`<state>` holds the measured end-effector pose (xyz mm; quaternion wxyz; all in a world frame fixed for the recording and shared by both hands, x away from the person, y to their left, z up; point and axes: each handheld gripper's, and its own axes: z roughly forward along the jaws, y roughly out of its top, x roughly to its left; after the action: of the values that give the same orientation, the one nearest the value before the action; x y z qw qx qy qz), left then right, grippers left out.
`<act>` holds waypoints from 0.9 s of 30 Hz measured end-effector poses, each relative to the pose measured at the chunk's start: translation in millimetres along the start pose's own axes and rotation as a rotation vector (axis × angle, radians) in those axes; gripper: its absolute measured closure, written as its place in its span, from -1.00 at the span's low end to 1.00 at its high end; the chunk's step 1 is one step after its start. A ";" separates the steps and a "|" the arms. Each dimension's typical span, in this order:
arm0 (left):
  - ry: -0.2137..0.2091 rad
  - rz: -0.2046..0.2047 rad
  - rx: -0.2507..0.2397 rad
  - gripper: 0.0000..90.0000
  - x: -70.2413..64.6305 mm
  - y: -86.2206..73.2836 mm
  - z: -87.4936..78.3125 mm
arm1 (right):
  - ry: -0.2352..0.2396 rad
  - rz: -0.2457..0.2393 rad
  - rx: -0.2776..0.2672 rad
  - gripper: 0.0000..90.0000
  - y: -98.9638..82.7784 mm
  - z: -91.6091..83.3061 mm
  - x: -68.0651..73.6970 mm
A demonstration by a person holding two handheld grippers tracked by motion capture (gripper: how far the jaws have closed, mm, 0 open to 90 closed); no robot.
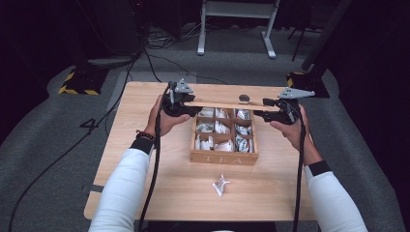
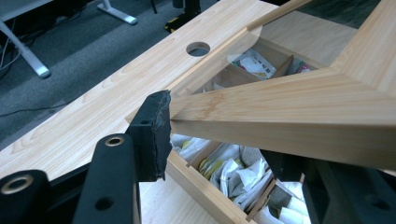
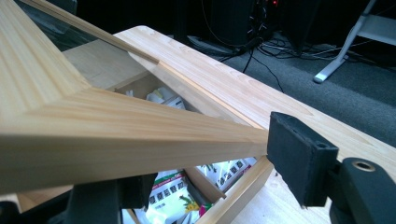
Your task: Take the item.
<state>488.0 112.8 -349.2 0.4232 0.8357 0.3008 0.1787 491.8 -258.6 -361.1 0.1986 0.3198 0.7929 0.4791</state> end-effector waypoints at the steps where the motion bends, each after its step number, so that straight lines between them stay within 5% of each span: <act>1: -0.001 0.004 0.004 0.04 -2.0 -1.6 -0.6 | -0.003 -0.008 0.007 -0.20 -1.6 -1.2 1.8; 27: 0.000 0.054 0.055 -0.08 -23.5 -30.4 -11.8 | 0.017 -0.071 0.062 -0.27 -26.7 -15.1 22.1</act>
<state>453.1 118.5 -368.1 0.3953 0.8548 0.2830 0.1816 458.1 -261.7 -378.0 0.1985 0.2935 0.8199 0.4497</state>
